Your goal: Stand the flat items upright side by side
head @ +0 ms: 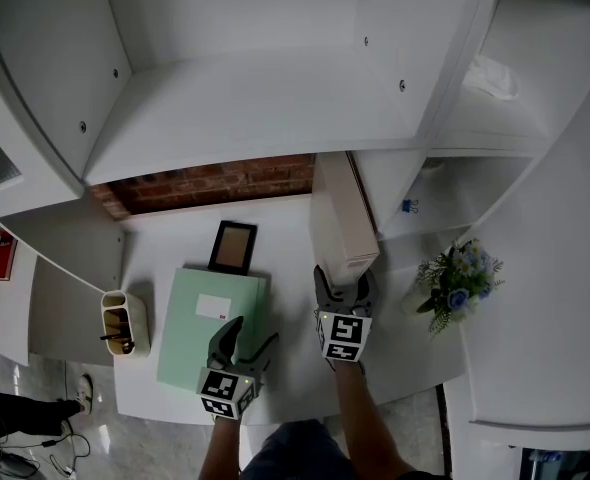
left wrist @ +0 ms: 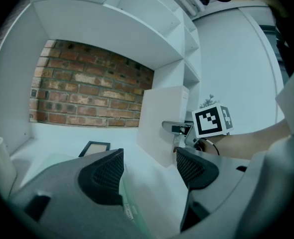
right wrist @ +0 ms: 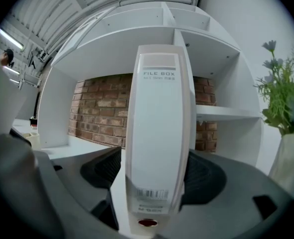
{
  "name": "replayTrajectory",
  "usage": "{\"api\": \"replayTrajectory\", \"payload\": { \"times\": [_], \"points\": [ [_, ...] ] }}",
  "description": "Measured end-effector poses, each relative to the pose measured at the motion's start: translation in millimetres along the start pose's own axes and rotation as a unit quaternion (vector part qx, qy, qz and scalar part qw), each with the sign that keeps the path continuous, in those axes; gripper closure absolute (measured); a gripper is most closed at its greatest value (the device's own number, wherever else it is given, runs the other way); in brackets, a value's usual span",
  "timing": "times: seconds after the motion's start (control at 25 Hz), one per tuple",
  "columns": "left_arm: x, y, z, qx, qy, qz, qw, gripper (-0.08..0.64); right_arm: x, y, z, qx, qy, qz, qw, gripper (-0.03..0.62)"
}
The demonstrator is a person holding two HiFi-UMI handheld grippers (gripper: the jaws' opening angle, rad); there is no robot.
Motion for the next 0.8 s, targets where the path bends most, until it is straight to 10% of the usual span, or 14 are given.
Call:
{"api": "replayTrajectory", "payload": {
  "times": [0.52,0.8],
  "points": [
    [-29,-25,2,0.015,0.000,0.049,0.9987,0.253,-23,-90,8,-0.044,0.029,-0.032,0.998,0.239],
    [-96,-73,-1,-0.015,0.004,0.131,0.9913,0.253,-103,-109,-22,-0.127,0.050,0.105,0.985,0.239]
  ]
}}
Point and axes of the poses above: the fingertips, and each gripper's own axes: y forward along the fingers, x to its right, z out of its top, the point moved 8 cm from there along -y, backward along the fingers, and after that the axes turned 10 degrees about x, right-handed, at the moved point
